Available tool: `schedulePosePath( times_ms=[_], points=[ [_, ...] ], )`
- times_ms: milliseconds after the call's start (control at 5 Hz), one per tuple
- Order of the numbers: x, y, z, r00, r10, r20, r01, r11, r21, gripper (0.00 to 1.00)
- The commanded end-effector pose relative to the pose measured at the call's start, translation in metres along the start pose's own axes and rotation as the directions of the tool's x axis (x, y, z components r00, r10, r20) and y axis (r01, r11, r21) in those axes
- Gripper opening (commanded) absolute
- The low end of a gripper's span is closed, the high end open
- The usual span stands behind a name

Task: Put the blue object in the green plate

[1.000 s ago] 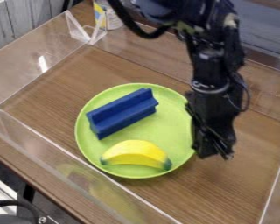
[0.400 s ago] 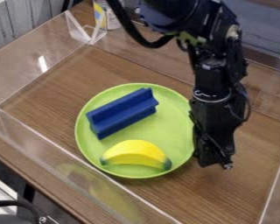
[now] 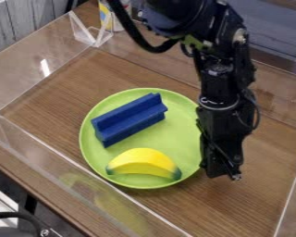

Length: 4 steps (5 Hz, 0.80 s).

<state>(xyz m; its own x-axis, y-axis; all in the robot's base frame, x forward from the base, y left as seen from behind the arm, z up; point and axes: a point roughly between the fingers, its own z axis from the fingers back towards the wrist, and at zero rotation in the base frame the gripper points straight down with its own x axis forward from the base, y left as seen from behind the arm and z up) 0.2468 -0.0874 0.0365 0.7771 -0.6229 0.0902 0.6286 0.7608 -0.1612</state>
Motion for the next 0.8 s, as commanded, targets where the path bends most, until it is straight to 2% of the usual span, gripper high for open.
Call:
schedulePosePath(
  times_ms=[0, 600],
  points=[
    [0.0016, 0.0023, 0.0113, 0.999, 0.001, 0.045, -0.002, 1.000, 0.015, 0.00],
    [-0.0019, 0.0044, 0.0122, 0.998, 0.008, 0.056, -0.009, 1.000, 0.005, 0.00]
  ],
)
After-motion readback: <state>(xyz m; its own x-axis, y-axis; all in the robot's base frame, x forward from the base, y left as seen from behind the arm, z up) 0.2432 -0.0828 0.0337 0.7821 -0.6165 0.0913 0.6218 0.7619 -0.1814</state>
